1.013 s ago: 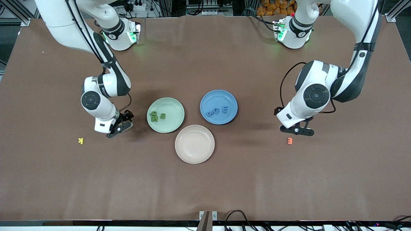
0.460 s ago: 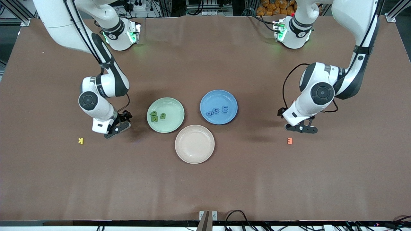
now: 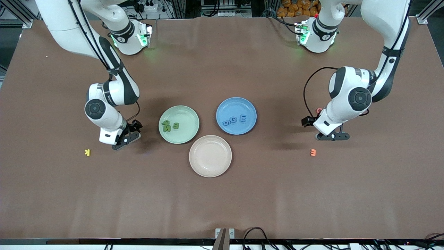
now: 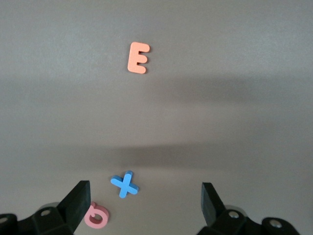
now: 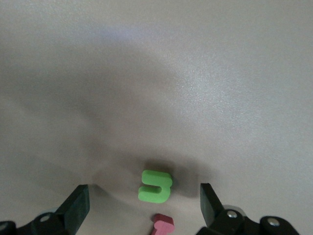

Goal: Sort letters by color into matching plates
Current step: 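Close both grippers on the green u and the blue X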

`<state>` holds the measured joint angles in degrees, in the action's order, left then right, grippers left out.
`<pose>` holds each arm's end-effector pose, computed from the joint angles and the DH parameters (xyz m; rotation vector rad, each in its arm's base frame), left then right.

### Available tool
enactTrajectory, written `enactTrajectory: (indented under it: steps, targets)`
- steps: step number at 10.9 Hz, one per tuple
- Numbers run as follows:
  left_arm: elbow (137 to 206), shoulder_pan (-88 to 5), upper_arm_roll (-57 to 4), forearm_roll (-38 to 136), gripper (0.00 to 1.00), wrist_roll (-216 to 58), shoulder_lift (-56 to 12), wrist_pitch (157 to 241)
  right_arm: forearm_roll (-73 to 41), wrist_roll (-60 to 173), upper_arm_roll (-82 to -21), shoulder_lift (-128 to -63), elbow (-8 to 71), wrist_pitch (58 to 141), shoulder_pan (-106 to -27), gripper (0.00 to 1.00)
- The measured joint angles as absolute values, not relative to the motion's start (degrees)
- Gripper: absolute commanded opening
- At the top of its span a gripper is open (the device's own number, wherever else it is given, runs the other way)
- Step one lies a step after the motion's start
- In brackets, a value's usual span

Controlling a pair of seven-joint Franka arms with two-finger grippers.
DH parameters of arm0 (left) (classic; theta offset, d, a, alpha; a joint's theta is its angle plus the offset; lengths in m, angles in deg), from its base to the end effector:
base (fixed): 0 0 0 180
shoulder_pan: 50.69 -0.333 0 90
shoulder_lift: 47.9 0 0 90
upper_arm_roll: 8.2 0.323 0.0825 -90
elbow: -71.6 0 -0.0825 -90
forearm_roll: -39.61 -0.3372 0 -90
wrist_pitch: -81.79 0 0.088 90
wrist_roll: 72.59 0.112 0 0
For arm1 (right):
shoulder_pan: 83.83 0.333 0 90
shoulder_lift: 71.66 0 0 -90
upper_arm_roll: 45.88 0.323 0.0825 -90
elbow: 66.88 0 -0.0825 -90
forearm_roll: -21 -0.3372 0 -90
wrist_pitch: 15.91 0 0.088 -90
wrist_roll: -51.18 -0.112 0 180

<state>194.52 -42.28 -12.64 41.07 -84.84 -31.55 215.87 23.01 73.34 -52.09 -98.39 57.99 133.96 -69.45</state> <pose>0.5170 -0.1175 0.2990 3.1190 0.0159 -0.1503 0.5312 0.0773 0.2138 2.9545 0.8668 -0.0555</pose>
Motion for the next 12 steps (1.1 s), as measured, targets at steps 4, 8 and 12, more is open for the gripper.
enactTrajectory:
  steps: [4, 8, 12]
  targets:
    - [199.6, -42.3, -12.5, 41.7, 1.0, -90.5, -31.7, 223.7, 23.0, 73.3, -52.0, -99.3, 57.8, 135.1, -69.4, 0.93]
    - [202.5, -42.3, -12.2, 41.8, 1.0, -95.5, -31.7, 225.6, 22.9, 73.3, -51.9, -99.2, 57.5, 135.1, -69.4, 0.68]
    - [203.5, -42.3, -11.7, 41.8, 1.0, -97.6, -31.8, 225.7, 22.8, 73.3, -51.9, -99.2, 57.3, 135.1, -69.5, 0.66]
